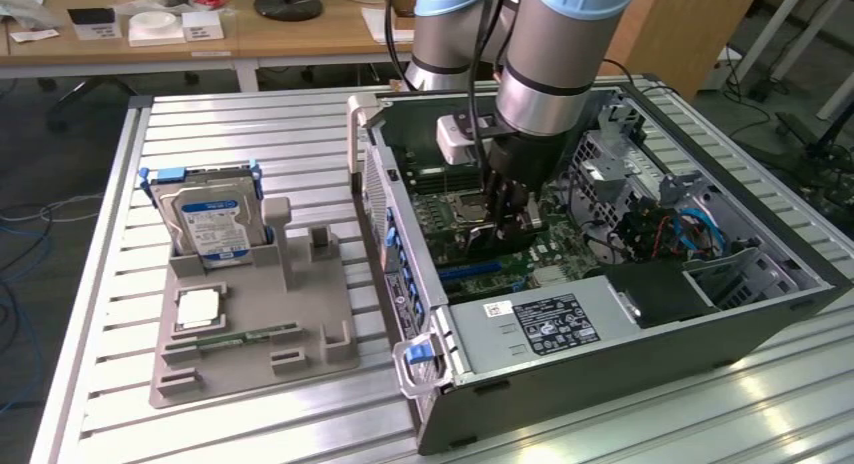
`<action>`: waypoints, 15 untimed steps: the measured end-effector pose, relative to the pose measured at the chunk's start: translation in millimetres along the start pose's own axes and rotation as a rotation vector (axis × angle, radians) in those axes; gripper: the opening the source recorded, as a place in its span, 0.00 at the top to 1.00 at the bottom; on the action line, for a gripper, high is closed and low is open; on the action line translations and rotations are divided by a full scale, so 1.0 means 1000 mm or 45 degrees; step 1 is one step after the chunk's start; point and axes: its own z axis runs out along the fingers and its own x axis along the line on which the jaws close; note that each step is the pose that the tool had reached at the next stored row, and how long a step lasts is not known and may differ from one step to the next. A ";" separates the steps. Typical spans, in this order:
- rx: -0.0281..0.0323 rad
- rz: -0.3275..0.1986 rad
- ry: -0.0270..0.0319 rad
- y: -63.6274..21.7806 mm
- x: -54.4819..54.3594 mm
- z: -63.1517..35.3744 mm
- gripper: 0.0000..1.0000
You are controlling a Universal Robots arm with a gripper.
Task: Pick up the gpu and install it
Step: 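Insert the gpu into the slot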
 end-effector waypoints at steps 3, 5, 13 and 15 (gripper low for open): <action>-0.0026 0.000 0.0002 -0.0002 0.000 -0.0001 0.73; -0.0026 0.000 0.0002 -0.0002 0.000 0.0000 0.73; -0.0027 0.000 0.0002 0.0001 0.000 0.0027 0.73; -0.0027 0.000 0.0003 0.0001 0.000 0.0027 0.73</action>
